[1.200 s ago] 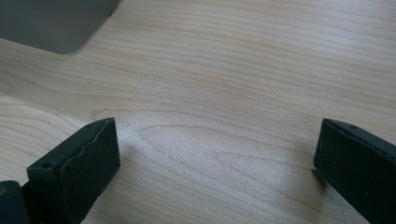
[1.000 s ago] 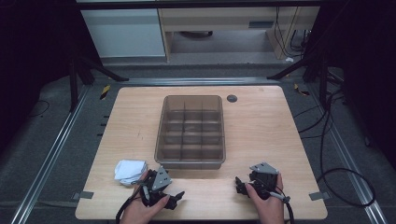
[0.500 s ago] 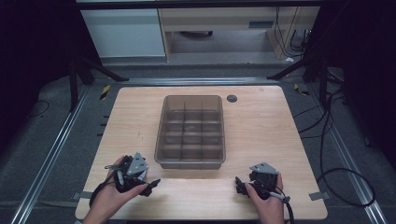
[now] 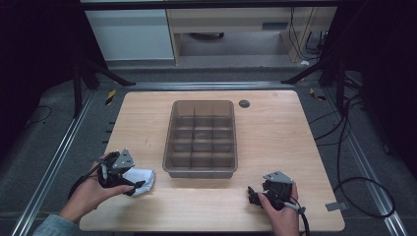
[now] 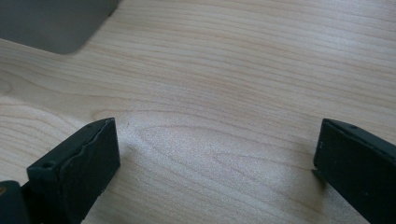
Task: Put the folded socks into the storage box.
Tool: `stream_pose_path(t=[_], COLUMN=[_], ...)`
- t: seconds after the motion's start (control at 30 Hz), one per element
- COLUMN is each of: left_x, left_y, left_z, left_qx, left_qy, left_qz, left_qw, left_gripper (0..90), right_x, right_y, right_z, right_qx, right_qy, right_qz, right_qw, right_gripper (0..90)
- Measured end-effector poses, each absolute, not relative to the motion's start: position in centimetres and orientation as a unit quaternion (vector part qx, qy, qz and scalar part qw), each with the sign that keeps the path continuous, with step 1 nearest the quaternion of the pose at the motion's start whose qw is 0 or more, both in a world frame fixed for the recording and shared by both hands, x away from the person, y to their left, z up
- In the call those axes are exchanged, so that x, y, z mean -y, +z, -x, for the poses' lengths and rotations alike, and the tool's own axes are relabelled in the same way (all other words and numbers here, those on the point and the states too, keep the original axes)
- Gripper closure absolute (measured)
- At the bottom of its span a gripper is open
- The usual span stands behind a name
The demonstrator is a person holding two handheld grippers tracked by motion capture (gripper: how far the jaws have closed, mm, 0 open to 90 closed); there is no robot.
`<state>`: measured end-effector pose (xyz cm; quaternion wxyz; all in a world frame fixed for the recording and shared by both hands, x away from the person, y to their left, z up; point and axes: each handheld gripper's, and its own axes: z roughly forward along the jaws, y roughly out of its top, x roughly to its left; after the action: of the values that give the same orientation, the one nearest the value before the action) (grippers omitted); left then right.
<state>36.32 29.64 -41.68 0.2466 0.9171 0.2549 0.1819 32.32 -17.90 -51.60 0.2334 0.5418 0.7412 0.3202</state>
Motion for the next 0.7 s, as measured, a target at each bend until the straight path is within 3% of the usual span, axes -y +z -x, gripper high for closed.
stream_pose_path(t=[0.7], left_x=[-29.3], left_y=[-39.4], left_z=[-37.6], left_qx=[-0.172], left_qy=[0.178], left_qz=[-0.956], left_qw=[0.158], left_gripper=[5.8], right_x=[17.9], right_y=[-51.6], right_z=[-32.3], right_qx=[-0.74], right_qy=[0.32], right_qz=[-0.543], right_qw=[0.233], right_gripper=[0.6])
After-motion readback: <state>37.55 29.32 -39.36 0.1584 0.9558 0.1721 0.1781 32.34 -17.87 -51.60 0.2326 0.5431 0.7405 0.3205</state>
